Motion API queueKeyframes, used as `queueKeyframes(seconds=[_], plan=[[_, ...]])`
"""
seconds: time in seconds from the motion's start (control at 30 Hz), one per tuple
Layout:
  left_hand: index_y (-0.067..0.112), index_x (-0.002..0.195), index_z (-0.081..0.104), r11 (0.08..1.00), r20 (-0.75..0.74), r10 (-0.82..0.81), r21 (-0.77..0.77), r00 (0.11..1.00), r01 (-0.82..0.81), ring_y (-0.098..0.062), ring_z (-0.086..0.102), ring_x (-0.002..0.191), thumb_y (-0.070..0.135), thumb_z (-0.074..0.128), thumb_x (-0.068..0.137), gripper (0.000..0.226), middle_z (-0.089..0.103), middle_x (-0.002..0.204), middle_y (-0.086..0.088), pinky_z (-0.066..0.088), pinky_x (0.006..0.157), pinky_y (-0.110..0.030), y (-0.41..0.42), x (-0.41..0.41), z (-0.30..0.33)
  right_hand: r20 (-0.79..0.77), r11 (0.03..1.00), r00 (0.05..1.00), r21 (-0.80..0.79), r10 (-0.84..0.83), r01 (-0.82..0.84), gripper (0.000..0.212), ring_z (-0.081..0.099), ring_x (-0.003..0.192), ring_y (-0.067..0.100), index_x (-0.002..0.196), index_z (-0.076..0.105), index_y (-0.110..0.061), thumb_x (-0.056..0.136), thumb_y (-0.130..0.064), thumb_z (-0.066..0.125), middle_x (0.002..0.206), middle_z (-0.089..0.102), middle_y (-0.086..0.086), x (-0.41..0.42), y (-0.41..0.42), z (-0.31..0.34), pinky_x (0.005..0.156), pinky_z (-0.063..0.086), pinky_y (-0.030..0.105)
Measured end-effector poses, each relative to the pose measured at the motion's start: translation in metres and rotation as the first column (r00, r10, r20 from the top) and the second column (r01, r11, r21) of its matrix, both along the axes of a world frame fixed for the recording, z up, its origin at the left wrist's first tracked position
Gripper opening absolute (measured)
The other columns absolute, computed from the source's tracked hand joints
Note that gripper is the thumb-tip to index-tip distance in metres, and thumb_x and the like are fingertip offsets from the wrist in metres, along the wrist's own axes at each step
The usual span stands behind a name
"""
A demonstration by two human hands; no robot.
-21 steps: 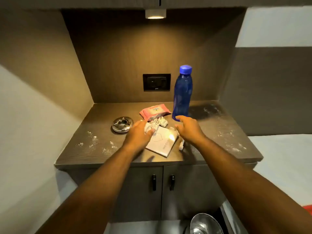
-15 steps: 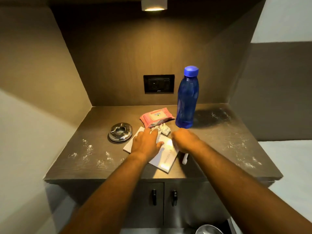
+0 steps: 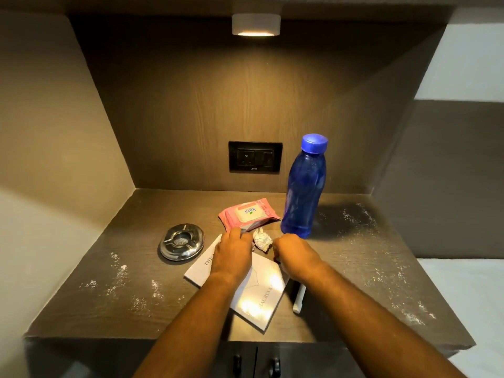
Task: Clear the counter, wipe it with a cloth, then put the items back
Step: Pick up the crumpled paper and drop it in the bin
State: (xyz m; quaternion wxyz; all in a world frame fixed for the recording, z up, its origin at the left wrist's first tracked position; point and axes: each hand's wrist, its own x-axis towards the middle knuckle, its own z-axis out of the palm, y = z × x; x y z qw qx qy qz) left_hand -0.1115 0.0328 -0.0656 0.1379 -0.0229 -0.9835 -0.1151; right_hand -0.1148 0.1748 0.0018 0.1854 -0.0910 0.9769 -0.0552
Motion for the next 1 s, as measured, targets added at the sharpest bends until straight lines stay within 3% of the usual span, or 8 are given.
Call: queueKeyframes(seconds=[0.13,0.23,0.37,0.47,0.57,0.77,0.9,1.0], plan=[[0.018,0.114,0.058,0.975,-0.047,0.034,0.221,0.998,-0.023,-0.017,0.055,0.098,0.033,0.048,0.097,0.025,0.059,0.113,-0.003,0.05,0.08,-0.027,-0.007,-0.003,-0.006,-0.144,0.974,0.98,-0.2,-0.137,0.107,0.021,0.065,0.095,0.029,0.104,0.07,-0.007,0.091,0.0,0.056,0.103,0.07,0.013,-0.012,0.008,-0.005,0.087,0.056,0.039],[0.014,0.102,0.059,0.864,-0.089,0.153,0.495,0.984,-0.09,-0.015,0.054,0.088,0.03,0.047,0.097,0.021,0.058,0.104,-0.005,0.044,0.069,-0.026,-0.01,-0.002,-0.001,-0.217,0.933,0.954,-0.338,-0.206,0.125,0.015,0.064,0.09,0.025,0.096,0.071,-0.009,0.092,-0.004,0.057,0.096,0.07,0.01,-0.026,0.0,-0.006,0.085,0.056,0.037],[0.01,0.099,0.061,0.731,-0.099,0.33,0.656,0.939,-0.187,-0.022,0.056,0.086,0.029,0.048,0.097,0.023,0.057,0.098,-0.007,0.044,0.07,-0.031,-0.023,0.006,0.005,-0.231,0.962,0.967,-0.267,-0.111,0.047,0.017,0.064,0.089,0.024,0.106,0.068,-0.011,0.093,-0.01,0.057,0.103,0.069,0.009,-0.034,-0.029,-0.014,0.079,0.054,0.031],[0.012,0.098,0.059,0.931,-0.067,0.142,0.347,0.988,-0.111,-0.024,0.054,0.09,0.03,0.047,0.097,0.022,0.054,0.1,-0.005,0.043,0.076,-0.034,-0.034,0.022,-0.007,-0.296,0.947,0.945,-0.318,-0.143,0.044,0.023,0.061,0.082,0.021,0.107,0.066,-0.013,0.089,-0.02,0.053,0.105,0.067,0.007,-0.035,-0.044,-0.025,0.067,0.05,0.028],[0.016,0.102,0.06,0.994,-0.06,0.063,0.093,0.996,-0.057,-0.023,0.055,0.09,0.037,0.043,0.097,0.028,0.057,0.102,-0.006,0.043,0.076,-0.034,-0.035,0.031,-0.013,-0.336,0.956,0.931,-0.29,-0.139,0.038,0.036,0.057,0.091,0.023,0.118,0.056,-0.016,0.086,-0.031,0.053,0.113,0.058,0.008,-0.036,-0.055,-0.034,0.071,0.048,0.03],[0.026,0.106,0.055,0.993,-0.039,0.111,0.047,0.993,-0.109,-0.015,0.052,0.093,0.058,0.039,0.091,0.039,0.055,0.106,0.003,0.049,0.078,-0.028,-0.032,0.031,-0.014,-0.354,0.976,0.932,-0.22,-0.077,-0.003,0.033,0.056,0.105,0.025,0.127,0.047,-0.016,0.095,-0.019,0.055,0.127,0.054,0.012,-0.042,-0.061,-0.048,0.087,0.053,0.034],[0.024,0.108,0.053,0.995,-0.053,0.096,0.033,0.994,-0.094,-0.017,0.056,0.092,0.045,0.04,0.096,0.027,0.059,0.106,0.0,0.048,0.077,-0.027,-0.032,0.027,-0.01,-0.334,0.982,0.943,-0.182,-0.01,-0.055,0.036,0.058,0.11,0.027,0.131,0.048,-0.014,0.096,-0.013,0.054,0.132,0.053,0.014,-0.046,-0.053,-0.048,0.094,0.052,0.036],[0.021,0.113,0.049,0.996,-0.02,0.092,0.008,0.996,-0.091,-0.019,0.062,0.095,0.031,0.038,0.099,0.021,0.063,0.109,-0.002,0.051,0.078,-0.028,-0.036,0.019,-0.002,-0.282,0.927,0.944,-0.37,-0.171,0.058,0.021,0.061,0.093,0.022,0.115,0.058,-0.01,0.096,-0.01,0.049,0.115,0.06,0.011,-0.043,-0.043,-0.039,0.081,0.055,0.032]])
